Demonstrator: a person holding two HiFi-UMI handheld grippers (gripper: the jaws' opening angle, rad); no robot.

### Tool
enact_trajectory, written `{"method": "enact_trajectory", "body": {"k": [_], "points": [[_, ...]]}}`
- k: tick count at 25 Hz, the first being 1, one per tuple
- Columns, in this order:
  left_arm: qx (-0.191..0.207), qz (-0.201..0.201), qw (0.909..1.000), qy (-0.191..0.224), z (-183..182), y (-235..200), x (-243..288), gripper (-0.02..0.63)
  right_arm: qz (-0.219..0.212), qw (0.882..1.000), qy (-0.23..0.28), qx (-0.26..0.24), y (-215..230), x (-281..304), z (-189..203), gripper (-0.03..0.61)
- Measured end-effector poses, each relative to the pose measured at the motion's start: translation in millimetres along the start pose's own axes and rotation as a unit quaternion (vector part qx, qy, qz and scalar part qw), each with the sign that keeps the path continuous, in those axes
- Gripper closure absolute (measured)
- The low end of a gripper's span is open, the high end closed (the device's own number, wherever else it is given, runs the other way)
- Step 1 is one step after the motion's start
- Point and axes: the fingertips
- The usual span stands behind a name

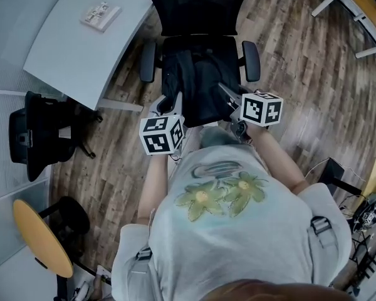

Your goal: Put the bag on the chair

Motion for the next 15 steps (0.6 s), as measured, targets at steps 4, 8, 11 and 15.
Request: {"method": "enact_trajectory", "body": {"k": [4, 8, 11, 15], "points": [[-0.002, -0.006, 1.0000, 0.005, -21.2, -4.4, 24.5, 0.560, -0.005, 1.000, -0.001, -0.003, 12.8, 15.4, -27.2, 0.525], [-0.008, -0.014, 0.9998, 0.011, -39.9, -9.9, 47.7, 0.560, -0.013, 1.000, -0.003, -0.007, 25.5, 32.2, -52.5, 0.525], [-0.013, -0.020, 0.9996, 0.016, -50.9, -12.0, 62.2, 0.560, -0.021, 1.000, -0.004, -0.010, 34.7, 41.6, -68.3, 0.525], [-0.014, -0.030, 0.9990, 0.028, -70.1, -15.0, 76.6, 0.560, -0.035, 0.999, -0.001, -0.013, 40.1, 52.7, -91.8, 0.525]]}}
Point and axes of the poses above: the fingertips, and each gripper's own axes: x forward along the fingers, y to its right, z out of its underside, and after that the axes turned 4 degrees about -z, right-handed
